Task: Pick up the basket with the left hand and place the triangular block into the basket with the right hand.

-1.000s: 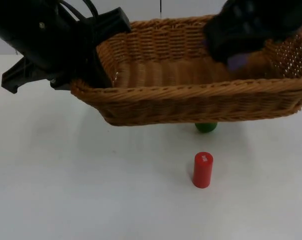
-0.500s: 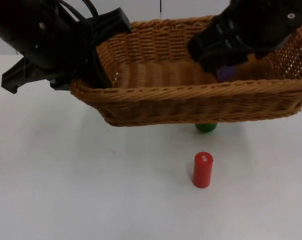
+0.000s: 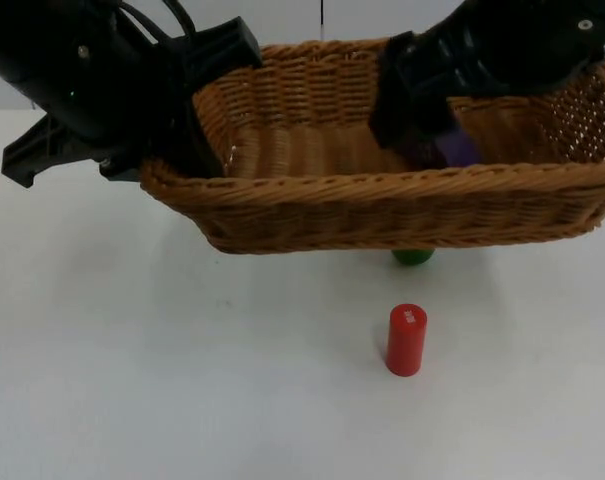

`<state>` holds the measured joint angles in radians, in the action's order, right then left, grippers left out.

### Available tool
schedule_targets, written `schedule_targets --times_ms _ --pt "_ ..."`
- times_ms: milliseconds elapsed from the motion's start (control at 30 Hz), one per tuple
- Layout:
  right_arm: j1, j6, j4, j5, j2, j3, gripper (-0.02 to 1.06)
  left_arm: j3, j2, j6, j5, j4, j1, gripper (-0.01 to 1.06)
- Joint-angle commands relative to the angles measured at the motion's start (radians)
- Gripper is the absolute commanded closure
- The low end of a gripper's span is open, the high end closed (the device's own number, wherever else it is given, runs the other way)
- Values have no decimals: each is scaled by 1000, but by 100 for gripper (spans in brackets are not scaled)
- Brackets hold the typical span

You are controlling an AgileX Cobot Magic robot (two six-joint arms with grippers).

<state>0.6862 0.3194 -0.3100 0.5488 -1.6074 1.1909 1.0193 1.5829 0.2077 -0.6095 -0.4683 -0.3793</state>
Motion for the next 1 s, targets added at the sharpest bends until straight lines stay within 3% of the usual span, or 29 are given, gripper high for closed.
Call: schedule_targets --times_ms 0,433,733,967 --pt "-4 0 -16 -25 2 1 -1 2 -7 10 24 -18 -5 104" --pt "-5 9 -37 -52 133 1 0 2 -7 10 28 -15 -5 104" --pt "-5 165 -228 -27 416 1 0 2 -7 10 42 -13 -5 104" --pt "-5 304 -422 120 656 1 0 2 2 10 48 15 -5 104"
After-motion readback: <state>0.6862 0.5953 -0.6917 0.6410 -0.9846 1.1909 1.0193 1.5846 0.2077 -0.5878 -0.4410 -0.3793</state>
